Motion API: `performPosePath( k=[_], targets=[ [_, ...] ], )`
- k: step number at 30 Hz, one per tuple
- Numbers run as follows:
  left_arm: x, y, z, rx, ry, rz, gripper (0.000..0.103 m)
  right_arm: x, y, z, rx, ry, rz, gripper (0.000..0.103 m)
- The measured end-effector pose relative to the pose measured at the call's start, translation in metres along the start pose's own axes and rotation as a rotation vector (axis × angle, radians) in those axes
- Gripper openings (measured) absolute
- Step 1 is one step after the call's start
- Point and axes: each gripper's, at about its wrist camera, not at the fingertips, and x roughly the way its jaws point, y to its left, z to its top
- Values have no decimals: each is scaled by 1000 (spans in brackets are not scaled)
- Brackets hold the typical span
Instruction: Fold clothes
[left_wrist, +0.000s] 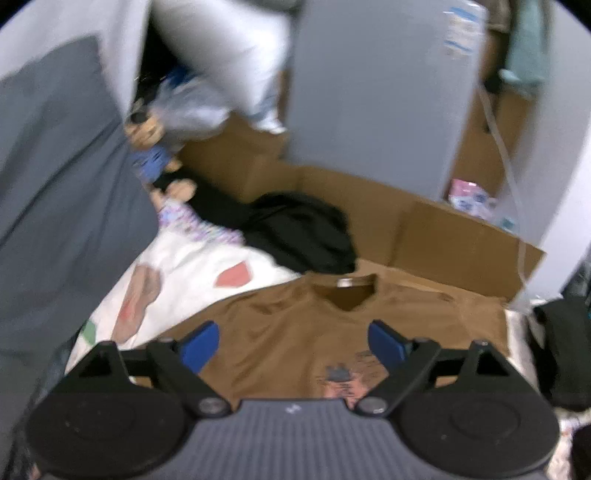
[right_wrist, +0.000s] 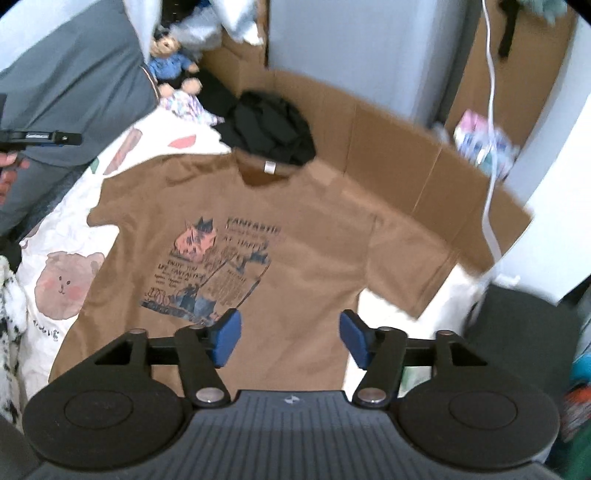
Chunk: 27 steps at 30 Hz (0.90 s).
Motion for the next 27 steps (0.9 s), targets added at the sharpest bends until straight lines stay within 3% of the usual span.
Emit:
performPosePath(
  k=[2, 6, 10, 14, 16, 21, 24, 27],
  targets=[
    [-13, -21, 6, 24, -10, -3, 94, -27, -4, 14, -44, -11, -11, 83],
    [-27, -51, 13, 23, -38, -5, 100, -65, -7, 43, -156, 6, -15, 91],
    [-19, -70, 17, -14, 11, 1, 100, -80, -13, 57, -228, -35, -14, 96],
    [-9, -90, 21, 42, 110, 43, 99, -57, -28, 45, -130, -40, 22, 97],
    [-9, -94, 20, 25, 124, 55, 99, -31, -41, 30, 14, -8, 127, 97],
    [-18, -111, 9, 48, 248, 195, 94, 24, -27, 13, -73, 65, 175, 97],
    [-26, -122, 6, 79, 254, 164, 96, 54, -23, 11, -57, 114, 238, 97],
    [-17, -126, -7, 102, 280, 147, 96, 53, -26, 11, -30, 102, 249, 97]
  ],
)
